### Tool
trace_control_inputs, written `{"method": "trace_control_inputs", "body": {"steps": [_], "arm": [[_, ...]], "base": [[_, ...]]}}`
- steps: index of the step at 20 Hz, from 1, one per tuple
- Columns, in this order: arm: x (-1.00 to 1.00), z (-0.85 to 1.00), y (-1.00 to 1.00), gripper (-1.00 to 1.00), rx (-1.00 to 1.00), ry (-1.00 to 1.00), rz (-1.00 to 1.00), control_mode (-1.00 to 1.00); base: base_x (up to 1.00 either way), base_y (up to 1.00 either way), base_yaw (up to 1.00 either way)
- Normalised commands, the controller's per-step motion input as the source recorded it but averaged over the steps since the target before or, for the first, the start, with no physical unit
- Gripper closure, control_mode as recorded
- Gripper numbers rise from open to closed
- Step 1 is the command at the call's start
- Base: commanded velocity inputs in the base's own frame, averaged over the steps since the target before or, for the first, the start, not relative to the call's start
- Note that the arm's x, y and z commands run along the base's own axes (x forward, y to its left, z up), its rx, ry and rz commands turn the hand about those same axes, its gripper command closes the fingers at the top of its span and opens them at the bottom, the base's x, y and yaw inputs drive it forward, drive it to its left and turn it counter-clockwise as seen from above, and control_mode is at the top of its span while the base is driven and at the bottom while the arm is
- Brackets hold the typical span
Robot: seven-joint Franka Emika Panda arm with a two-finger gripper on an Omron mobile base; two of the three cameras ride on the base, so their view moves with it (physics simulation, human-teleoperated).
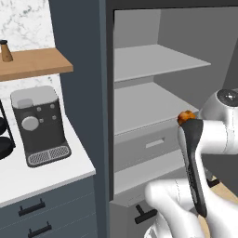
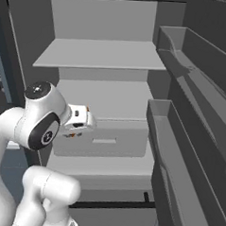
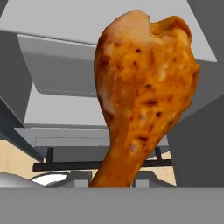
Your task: Place one avocado and one chicken drumstick in each tupperware on the nearby counter, to pack two identical lunches.
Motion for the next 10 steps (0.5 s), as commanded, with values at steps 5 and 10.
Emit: {"method": "trace_control_inputs", "body": {"steps": [5, 10], "arm": [[-0.06, -0.03, -0.01, 1.0, 0.0, 0.0, -0.01, -1.0], [0.0, 0.0, 0.0, 1.0, 0.0, 0.0, 0.0, -1.0]], "base": [[0.0, 0.0, 0.0], [0.0, 0.0, 0.0]]}}
